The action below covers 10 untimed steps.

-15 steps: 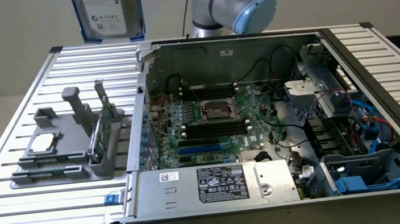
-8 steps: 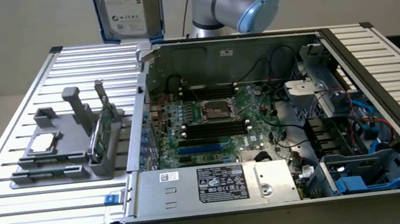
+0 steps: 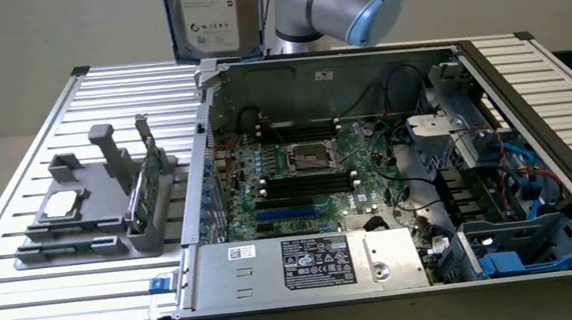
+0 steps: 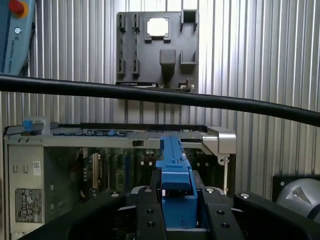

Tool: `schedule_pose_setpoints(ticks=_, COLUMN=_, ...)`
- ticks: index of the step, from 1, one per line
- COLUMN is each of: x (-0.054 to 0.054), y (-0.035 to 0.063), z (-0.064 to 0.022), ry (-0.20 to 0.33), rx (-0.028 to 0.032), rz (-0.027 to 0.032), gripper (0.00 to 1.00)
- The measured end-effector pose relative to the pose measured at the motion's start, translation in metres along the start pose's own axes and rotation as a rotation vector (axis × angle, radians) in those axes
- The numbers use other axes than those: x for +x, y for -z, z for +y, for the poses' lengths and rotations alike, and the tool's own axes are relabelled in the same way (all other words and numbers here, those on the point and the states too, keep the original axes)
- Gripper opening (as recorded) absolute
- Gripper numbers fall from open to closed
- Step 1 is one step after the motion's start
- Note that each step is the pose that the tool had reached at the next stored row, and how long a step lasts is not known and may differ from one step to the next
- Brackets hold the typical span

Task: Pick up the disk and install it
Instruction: 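Pick up the disk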

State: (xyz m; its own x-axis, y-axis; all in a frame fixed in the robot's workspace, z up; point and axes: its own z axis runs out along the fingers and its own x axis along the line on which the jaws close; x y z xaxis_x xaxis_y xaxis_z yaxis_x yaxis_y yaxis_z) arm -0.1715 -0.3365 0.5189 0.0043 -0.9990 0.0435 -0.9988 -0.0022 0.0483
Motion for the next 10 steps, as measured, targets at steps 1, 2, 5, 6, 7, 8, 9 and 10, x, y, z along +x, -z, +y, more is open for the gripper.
schedule_pose_setpoints(ticks=1, x=0.002, y=0.0002, z=-0.0045, ry=0.000, rx=-0.0001, rz=0.0000, gripper=0.33)
schedule_pose_setpoints(ticks=2, x=0.004, y=0.0004, z=-0.0090, ry=0.000, rx=-0.0002, rz=0.0001, gripper=0.33)
schedule_pose_setpoints(ticks=5, x=0.010, y=0.0020, z=-0.0198, ry=0.000, rx=0.0000, rz=-0.0001, gripper=0.33)
schedule_pose_setpoints(ticks=6, x=0.012, y=0.0032, z=-0.0231, ry=0.000, rx=0.0000, rz=-0.0001, gripper=0.33)
schedule_pose_setpoints(ticks=7, x=0.014, y=0.0043, z=-0.0264, ry=0.000, rx=-0.0001, rz=0.0000, gripper=0.33)
schedule_pose_setpoints(ticks=8, x=0.017, y=0.0055, z=-0.0302, ry=0.000, rx=0.0000, rz=-0.0001, gripper=0.33)
schedule_pose_setpoints(ticks=9, x=0.019, y=0.0065, z=-0.0335, ry=0.000, rx=0.0000, rz=-0.0001, gripper=0.33)
schedule_pose_setpoints(ticks=10, x=0.021, y=0.0071, z=-0.0369, ry=0.000, rx=0.0000, rz=0.0000, gripper=0.33)
